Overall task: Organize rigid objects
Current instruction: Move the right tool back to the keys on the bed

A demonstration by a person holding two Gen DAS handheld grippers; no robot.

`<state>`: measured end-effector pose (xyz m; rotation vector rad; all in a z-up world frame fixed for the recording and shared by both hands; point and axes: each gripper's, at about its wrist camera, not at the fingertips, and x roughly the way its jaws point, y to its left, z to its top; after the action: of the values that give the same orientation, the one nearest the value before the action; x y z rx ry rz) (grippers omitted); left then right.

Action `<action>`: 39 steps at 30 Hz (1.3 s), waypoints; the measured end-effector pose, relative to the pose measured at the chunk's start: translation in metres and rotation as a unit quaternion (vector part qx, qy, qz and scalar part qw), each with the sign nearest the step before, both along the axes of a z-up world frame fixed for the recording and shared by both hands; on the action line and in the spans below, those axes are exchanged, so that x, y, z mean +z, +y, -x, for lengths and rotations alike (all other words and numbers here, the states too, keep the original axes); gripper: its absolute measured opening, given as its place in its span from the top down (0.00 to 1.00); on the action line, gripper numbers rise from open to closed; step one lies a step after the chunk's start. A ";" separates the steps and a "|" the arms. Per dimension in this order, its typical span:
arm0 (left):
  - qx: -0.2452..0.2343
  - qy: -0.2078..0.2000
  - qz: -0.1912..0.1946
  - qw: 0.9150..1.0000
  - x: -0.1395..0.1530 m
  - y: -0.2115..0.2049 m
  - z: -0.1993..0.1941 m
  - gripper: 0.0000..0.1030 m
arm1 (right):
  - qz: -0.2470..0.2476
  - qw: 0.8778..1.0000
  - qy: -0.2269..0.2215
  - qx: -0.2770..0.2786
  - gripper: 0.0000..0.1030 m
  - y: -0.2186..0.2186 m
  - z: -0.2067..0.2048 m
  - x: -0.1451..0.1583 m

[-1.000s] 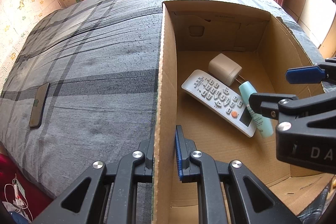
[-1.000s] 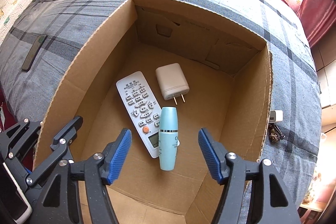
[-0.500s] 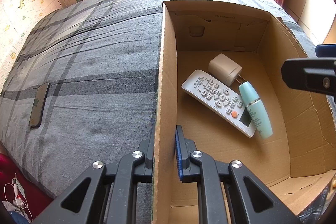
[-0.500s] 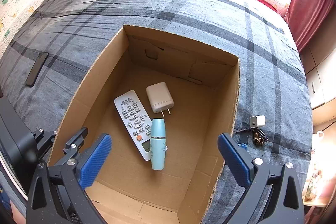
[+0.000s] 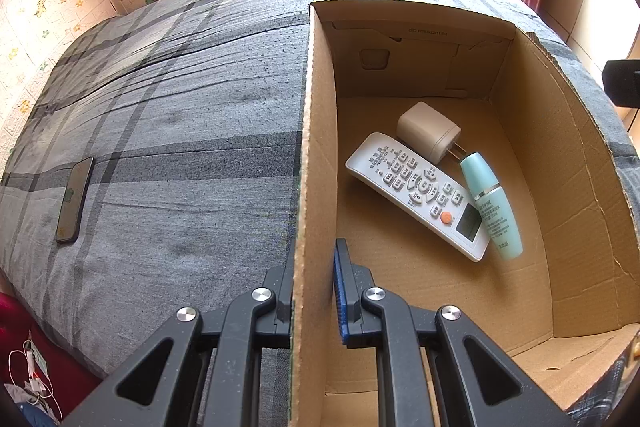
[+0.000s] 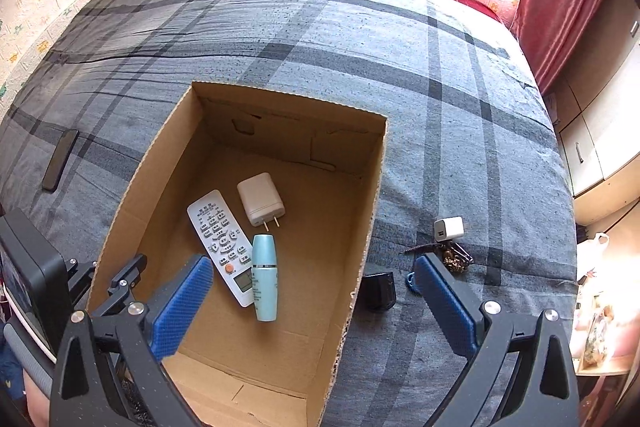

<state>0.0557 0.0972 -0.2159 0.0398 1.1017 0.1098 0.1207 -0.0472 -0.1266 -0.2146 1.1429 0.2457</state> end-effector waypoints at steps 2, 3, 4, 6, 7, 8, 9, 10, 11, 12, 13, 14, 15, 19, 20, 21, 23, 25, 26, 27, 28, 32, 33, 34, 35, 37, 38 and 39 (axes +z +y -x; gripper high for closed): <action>0.000 0.000 -0.001 1.000 0.000 0.000 0.000 0.86 | 0.000 1.000 0.000 -0.006 0.00 -0.008 -0.001 0.002; 0.000 0.000 -0.001 1.000 0.000 0.000 0.000 0.86 | -0.002 1.000 0.001 -0.010 0.00 -0.012 -0.002 0.003; 0.000 0.000 -0.001 1.000 0.000 -0.001 0.000 0.86 | -0.004 1.000 0.000 -0.015 0.00 -0.016 -0.003 0.004; 0.000 0.000 -0.001 1.000 -0.001 0.000 0.000 0.86 | -0.003 1.000 -0.002 -0.023 0.00 -0.026 -0.004 0.005; 0.000 0.000 -0.002 1.000 -0.001 0.000 0.000 0.86 | -0.003 1.000 -0.002 -0.027 0.00 -0.030 -0.005 0.005; 0.000 0.000 -0.002 1.000 0.000 0.000 0.000 0.86 | -0.004 0.999 -0.001 -0.032 0.00 -0.035 -0.005 0.005; 0.000 0.001 -0.002 1.000 0.000 -0.001 -0.001 0.86 | -0.004 0.999 -0.001 -0.035 0.00 -0.040 -0.006 0.005; 0.000 0.001 -0.002 1.000 -0.001 -0.001 -0.001 0.86 | -0.004 0.999 -0.001 -0.040 0.00 -0.046 -0.006 0.005; 0.000 0.001 -0.002 1.000 -0.001 -0.001 -0.001 0.86 | -0.004 0.999 -0.001 -0.046 0.00 -0.051 -0.007 0.004; 0.000 0.001 -0.002 1.000 0.000 -0.001 -0.001 0.86 | -0.003 0.999 0.000 -0.051 0.00 -0.057 -0.007 0.003; 0.000 0.001 -0.002 1.000 0.000 -0.001 -0.001 0.86 | -0.002 0.998 0.001 -0.056 0.00 -0.062 -0.008 0.002; 0.000 0.001 -0.002 1.000 0.000 -0.001 -0.001 0.86 | -0.001 0.998 0.002 -0.060 0.00 -0.068 -0.009 0.001; 0.000 0.001 -0.002 1.000 0.000 -0.001 -0.001 0.86 | -0.001 0.998 0.003 -0.066 0.00 -0.074 -0.009 0.000; 0.000 0.001 -0.002 1.000 -0.001 -0.001 -0.001 0.86 | -0.001 0.996 0.005 -0.085 0.00 -0.093 -0.012 -0.006; 0.000 0.001 -0.002 1.000 -0.001 -0.001 -0.001 0.86 | -0.002 0.996 0.006 -0.089 0.00 -0.098 -0.012 -0.008; 0.000 0.001 -0.002 1.000 -0.001 -0.001 -0.001 0.86 | -0.003 0.996 0.008 -0.093 0.00 -0.102 -0.013 -0.011; 0.000 0.001 -0.002 1.000 -0.001 -0.001 -0.001 0.86 | -0.005 0.995 0.013 -0.101 0.00 -0.111 -0.014 -0.017; -0.001 0.001 -0.002 1.000 0.000 -0.001 -0.001 0.86 | -0.008 0.994 0.015 -0.110 0.00 -0.119 -0.015 -0.025; -0.001 0.001 -0.003 1.000 -0.001 -0.001 -0.001 0.86 | -0.008 0.993 0.018 -0.113 0.00 -0.123 -0.015 -0.029; -0.002 0.001 -0.004 1.000 -0.001 -0.002 -0.001 0.86 | -0.010 0.993 0.020 -0.116 0.00 -0.126 -0.015 -0.033; -0.002 0.001 -0.005 1.000 -0.001 -0.002 0.000 0.86 | -0.012 0.992 0.022 -0.120 0.00 -0.129 -0.016 -0.037; -0.002 0.001 -0.005 1.000 -0.001 -0.003 0.000 0.86 | -0.016 0.990 0.031 -0.134 0.00 -0.141 -0.017 -0.054; -0.002 0.001 -0.005 1.000 -0.001 -0.003 0.000 0.86 | -0.016 0.990 0.034 -0.137 0.00 -0.144 -0.018 -0.058; -0.002 0.001 -0.005 1.000 -0.001 -0.003 0.000 0.86 | -0.019 0.989 0.037 -0.139 0.00 -0.146 -0.018 -0.062; -0.002 0.001 -0.006 1.000 -0.001 -0.003 0.000 0.86 | -0.022 0.989 0.040 -0.141 0.00 -0.148 -0.020 -0.065; -0.002 0.001 -0.006 1.000 -0.001 -0.003 0.000 0.86 | -0.024 0.988 0.043 -0.144 0.00 -0.151 -0.021 -0.071; -0.002 0.001 -0.006 1.000 -0.001 -0.003 0.000 0.86 | -0.025 0.988 0.042 -0.144 0.00 -0.153 -0.022 -0.073; -0.001 0.001 -0.006 1.000 -0.001 -0.004 0.000 0.86 | -0.025 0.988 0.042 -0.144 0.00 -0.154 -0.024 -0.075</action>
<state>0.0557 0.0937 -0.2166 0.0526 1.1033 0.1143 0.1443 -0.2015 -0.2015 0.0075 1.2330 0.0277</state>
